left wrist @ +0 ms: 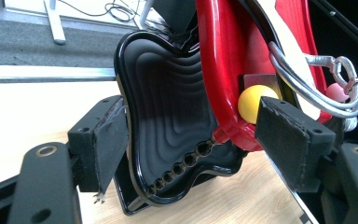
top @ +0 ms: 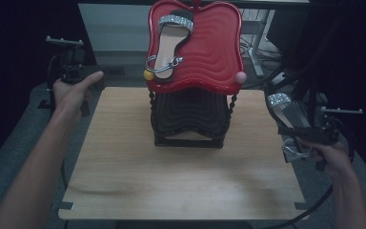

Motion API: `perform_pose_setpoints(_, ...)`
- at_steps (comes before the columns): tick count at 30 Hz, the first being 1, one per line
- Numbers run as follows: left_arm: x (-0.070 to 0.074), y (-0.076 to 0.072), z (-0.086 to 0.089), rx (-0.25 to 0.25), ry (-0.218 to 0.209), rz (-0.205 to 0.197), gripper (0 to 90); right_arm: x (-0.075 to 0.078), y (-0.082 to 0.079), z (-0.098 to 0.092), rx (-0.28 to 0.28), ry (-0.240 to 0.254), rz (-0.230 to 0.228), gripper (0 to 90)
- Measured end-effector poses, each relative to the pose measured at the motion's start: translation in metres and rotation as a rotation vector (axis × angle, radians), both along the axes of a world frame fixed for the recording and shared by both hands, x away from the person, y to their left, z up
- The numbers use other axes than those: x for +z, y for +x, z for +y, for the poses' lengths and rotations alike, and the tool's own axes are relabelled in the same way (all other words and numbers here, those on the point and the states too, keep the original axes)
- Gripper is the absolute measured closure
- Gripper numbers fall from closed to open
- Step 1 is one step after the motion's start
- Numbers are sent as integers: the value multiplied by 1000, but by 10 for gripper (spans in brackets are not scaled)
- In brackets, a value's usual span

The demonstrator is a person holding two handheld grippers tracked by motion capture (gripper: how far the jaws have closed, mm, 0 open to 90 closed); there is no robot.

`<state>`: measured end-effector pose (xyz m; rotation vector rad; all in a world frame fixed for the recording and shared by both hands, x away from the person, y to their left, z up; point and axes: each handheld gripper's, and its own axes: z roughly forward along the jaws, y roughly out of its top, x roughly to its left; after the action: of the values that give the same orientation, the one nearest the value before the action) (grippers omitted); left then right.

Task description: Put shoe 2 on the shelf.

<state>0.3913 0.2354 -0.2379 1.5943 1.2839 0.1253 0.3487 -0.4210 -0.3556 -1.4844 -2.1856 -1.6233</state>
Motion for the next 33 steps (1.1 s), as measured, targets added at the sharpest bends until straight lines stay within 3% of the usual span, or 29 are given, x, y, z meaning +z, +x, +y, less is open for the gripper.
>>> perform_pose_setpoints(13,2,1,-1,-8,4,-1,252,67,43,12,-23,26,-46,427)
perform_pose_setpoints(17,3,1,1,-6,2,-1,252,94,53,20,-26,37,-75,427)
perform_pose_setpoints(25,4,0,-2,-12,-2,-1,252,144,68,56,-20,37,-109,427)
perform_pose_setpoints(33,6,1,-1,-16,-3,-3,252,176,87,102,-8,4,-116,427)
